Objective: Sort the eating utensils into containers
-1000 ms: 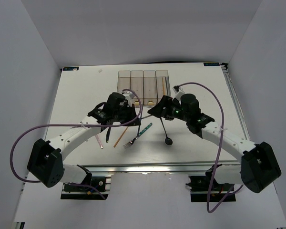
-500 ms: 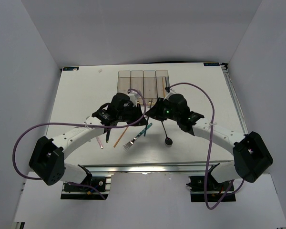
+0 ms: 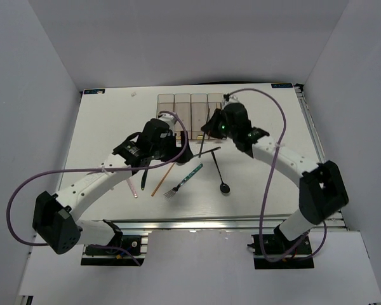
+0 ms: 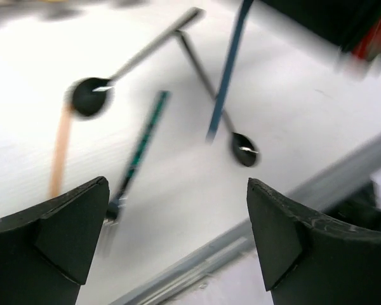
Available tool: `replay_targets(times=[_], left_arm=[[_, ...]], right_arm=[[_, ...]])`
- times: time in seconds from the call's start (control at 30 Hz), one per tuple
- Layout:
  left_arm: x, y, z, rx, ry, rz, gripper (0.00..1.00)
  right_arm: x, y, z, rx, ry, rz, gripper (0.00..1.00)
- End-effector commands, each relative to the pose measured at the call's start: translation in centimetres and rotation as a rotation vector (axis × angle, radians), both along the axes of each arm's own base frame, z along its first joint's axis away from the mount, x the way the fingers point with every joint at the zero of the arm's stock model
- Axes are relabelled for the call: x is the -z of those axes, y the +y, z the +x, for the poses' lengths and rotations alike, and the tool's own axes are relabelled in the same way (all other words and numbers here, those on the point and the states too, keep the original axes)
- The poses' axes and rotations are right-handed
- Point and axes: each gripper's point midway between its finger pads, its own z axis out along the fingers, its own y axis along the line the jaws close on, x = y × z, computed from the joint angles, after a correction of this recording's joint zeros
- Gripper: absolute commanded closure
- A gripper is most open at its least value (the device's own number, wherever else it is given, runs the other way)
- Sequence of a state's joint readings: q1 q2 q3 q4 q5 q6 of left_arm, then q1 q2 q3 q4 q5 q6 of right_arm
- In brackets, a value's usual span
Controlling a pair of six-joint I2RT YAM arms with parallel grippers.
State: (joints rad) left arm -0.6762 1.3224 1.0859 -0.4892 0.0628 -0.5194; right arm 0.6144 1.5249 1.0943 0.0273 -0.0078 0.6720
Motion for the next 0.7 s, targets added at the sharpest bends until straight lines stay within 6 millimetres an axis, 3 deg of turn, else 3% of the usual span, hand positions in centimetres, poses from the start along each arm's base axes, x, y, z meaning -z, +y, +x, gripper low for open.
replay_targets(times=[0.0,0.03,0.07,0.1,0.13,0.17,0.2,0.23,0.27,0.37,0.4,0.43,0.47,0.5,0.67], left_arm=[[-1.1,6.4,0.0,-0.167,-0.076,0.235,0.02],[-0.7,7.5,-0.1,-0.194,-0.079,0.275,0.02],[-1.0,9.2,0.1,-0.253,-0.108,0.322,0.02],[-0.5,10.1,-0.2,-0.272,-0.104,0.362,0.02],[-0.3,10.9,-0.2,-0.292,-0.111,0.388,0.02],[1.1,11.8,-0.7,-0.3,-0.1,0.425,0.02],[1.1,12.4,-0.7,-0.321,-0.121,0.433,0.02],[1.7,12.7,-0.9,-0.319,-0.121,0.446,0.02],[3.0,13.2,-1.5,-0.312,-0.101,0.47,0.02],[4.5,13.9,-2.1,-0.319,-0.08,0.489,0.02],[4.5,13.7,-2.1,-0.319,-0.083,0.476,0.02],[4.5,13.6,-2.1,-0.315,-0.084,0.472,0.02],[4.4,13.6,-2.1,-0.314,-0.086,0.47,0.02],[4.4,13.7,-2.1,-0.316,-0.087,0.471,0.02],[4.8,13.4,-2.1,-0.3,-0.079,0.479,0.02]], right_arm=[[-1.1,-4.0,6.4,0.117,-0.066,-0.152,1.0],[-1.2,-4.6,7.6,0.13,-0.067,-0.17,1.0],[0.5,-4.9,9.0,0.139,-0.038,-0.204,1.0],[0.6,-5.3,10.1,0.143,-0.046,-0.229,1.0],[-1.1,-5.8,11.9,0.159,-0.078,-0.227,1.0],[0.5,-6.0,13.2,0.161,-0.056,-0.256,1.0],[0.6,-6.5,14.4,0.163,-0.072,-0.286,1.0],[-1.6,-6.6,16.0,0.18,-0.112,-0.294,1.0],[0.2,-6.4,17.3,0.171,-0.088,-0.33,1.0],[-0.1,-6.6,20.6,0.164,-0.115,-0.395,1.0],[0.0,-6.7,21.3,0.163,-0.119,-0.413,1.0],[1.5,-6.9,22.1,0.16,-0.108,-0.449,1.0],[0.4,-6.7,22.7,0.16,-0.127,-0.448,1.0],[0.7,-6.9,23.0,0.158,-0.124,-0.452,1.0],[4.1,-7.3,22.4,0.133,-0.062,-0.488,1.0]])
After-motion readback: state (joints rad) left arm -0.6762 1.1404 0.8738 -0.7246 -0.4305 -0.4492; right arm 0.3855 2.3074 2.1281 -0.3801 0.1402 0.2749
